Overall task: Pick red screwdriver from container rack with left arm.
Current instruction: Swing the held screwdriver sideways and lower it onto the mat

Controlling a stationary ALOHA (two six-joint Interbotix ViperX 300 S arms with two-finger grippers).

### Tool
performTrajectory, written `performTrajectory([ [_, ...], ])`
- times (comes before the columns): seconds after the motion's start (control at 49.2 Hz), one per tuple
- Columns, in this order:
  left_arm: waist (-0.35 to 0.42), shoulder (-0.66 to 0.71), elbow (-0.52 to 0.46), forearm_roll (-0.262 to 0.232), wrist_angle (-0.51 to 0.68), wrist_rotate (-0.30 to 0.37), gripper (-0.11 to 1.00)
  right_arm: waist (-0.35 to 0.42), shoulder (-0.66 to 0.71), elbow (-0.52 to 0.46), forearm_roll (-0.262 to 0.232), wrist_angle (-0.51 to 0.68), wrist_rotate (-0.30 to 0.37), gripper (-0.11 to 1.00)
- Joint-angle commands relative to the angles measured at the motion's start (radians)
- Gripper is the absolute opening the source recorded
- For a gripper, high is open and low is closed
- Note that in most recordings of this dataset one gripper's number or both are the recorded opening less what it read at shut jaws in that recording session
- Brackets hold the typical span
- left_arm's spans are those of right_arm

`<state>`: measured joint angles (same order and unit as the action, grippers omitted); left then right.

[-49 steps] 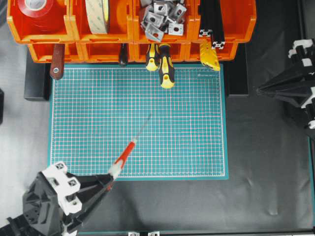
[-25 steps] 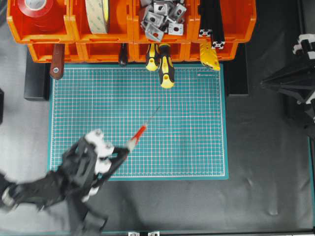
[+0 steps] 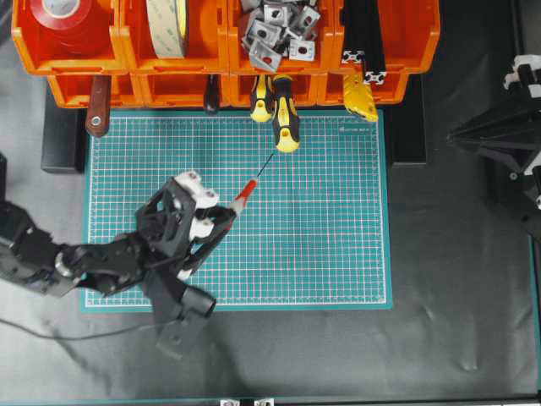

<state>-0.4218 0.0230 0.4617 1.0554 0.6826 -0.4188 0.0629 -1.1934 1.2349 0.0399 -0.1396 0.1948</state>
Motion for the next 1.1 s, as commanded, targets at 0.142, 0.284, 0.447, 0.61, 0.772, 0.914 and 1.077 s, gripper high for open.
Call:
performTrajectory([
  [0.142, 0.037, -0.009, -0.005, 0.003, -0.067, -0.005, 0.24, -0.006, 0.005, -0.035, 0.002, -0.003, 0.002, -0.01],
  [0.284, 0.048, -0.009, 0.003, 0.003, -0.089, -0.005, 0.24, -0.012, 0.0, -0.035, 0.0, 0.002, 0.002, -0.01],
  [0.447, 0.049, -0.008, 0.006, 0.003, -0.115, -0.003, 0.25, -0.012, -0.002, -0.037, 0.0, 0.002, 0.002, -0.01],
  [0.61, 0.049, -0.008, 0.017, 0.003, -0.149, -0.005, 0.25, -0.012, -0.002, -0.037, 0.002, 0.002, 0.002, -0.01],
  [0.772, 0.049, -0.006, 0.043, 0.003, -0.153, -0.014, 0.65, -0.015, -0.002, -0.038, 0.002, -0.003, 0.002, -0.01],
  [0.914, 0.051, -0.014, 0.075, 0.003, -0.155, -0.097, 0.88, -0.015, -0.002, -0.038, 0.002, 0.002, 0.003, -0.01],
  [1.077, 0.038, -0.026, 0.098, 0.003, -0.204, -0.262, 0.86, -0.015, -0.003, -0.038, 0.002, 0.002, 0.002, -0.01],
])
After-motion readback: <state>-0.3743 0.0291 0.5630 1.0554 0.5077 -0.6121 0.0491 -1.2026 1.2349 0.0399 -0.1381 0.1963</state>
